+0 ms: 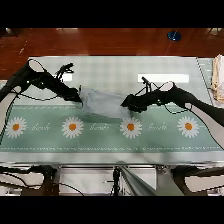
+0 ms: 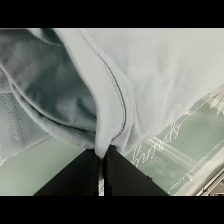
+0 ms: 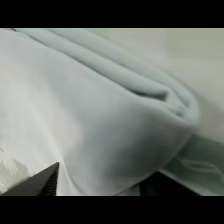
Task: Fold the shirts.
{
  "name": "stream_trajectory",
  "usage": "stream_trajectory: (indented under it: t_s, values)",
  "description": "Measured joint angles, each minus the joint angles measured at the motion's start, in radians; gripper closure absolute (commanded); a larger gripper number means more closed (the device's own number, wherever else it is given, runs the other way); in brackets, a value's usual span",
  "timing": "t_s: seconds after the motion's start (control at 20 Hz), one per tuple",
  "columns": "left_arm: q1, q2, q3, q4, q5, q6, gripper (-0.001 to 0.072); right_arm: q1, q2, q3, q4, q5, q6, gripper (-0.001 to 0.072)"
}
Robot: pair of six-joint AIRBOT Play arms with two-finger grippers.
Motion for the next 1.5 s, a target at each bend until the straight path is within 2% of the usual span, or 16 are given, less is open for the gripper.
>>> stream_trajectory:
  t_s: [0.05,0.1,0.3,0.35,0.4,0.45,0.5,0.7,0.85,0.9,0.95,1.05,1.3,1.5]
  values:
    - [0.000,0.000,0.000,0.000,0.000,0.000,0.0676,0.010,-0.005,-0.001,0.013,-0.025,-0.005,0.0643]
    - [0.000,0.000,0.000,0.000,0.000,0.000,0.0676,0.018,-0.008,-0.002,0.018,-0.039,-0.009,0.0679]
    - [0.005,0.000,0.001,0.002,0.003,0.000,0.0674,0.031,0.022,0.001,0.057,-0.078,-0.040,0.0679]
    - [0.009,0.000,0.001,0.003,0.005,0.000,0.0630,0.030,0.048,0.004,0.068,-0.081,-0.048,0.0679]
    - [0.017,0.000,0.002,0.003,0.008,0.002,0.0468,0.027,0.077,0.008,0.069,-0.079,-0.053,0.0680]
    - [0.027,0.000,0.002,0.006,0.015,0.003,0.0273,0.021,0.108,0.014,0.072,-0.073,-0.055,0.0680]
    - [0.040,0.000,0.002,0.006,0.023,0.003,0.0147,0.013,0.145,0.023,0.072,-0.063,-0.055,0.0679]
    - [0.110,0.000,0.002,0.016,0.050,-0.005,0.0170,-0.041,0.280,0.090,0.006,0.020,0.013,0.0680]
    - [0.170,0.000,0.002,0.053,0.057,-0.065,0.0172,-0.087,0.356,0.161,-0.097,0.107,0.092,0.0680]
    - [0.187,0.000,0.002,0.063,0.048,-0.090,0.0195,-0.105,0.376,0.185,-0.135,0.142,0.120,0.0680]
    - [0.198,0.000,0.002,0.071,0.037,-0.108,0.0247,-0.127,0.393,0.212,-0.178,0.183,0.148,0.0680]
    - [0.210,0.002,0.002,0.074,0.009,-0.134,0.0257,-0.182,0.417,0.262,-0.244,0.267,0.195,0.0679]
    - [0.193,0.015,0.002,0.043,-0.039,-0.159,0.0256,-0.402,0.440,0.357,-0.328,0.515,0.270,0.0680]
    - [0.178,0.029,0.002,0.005,-0.041,-0.158,0.0256,-0.660,0.484,0.395,-0.399,0.745,0.320,0.0681]
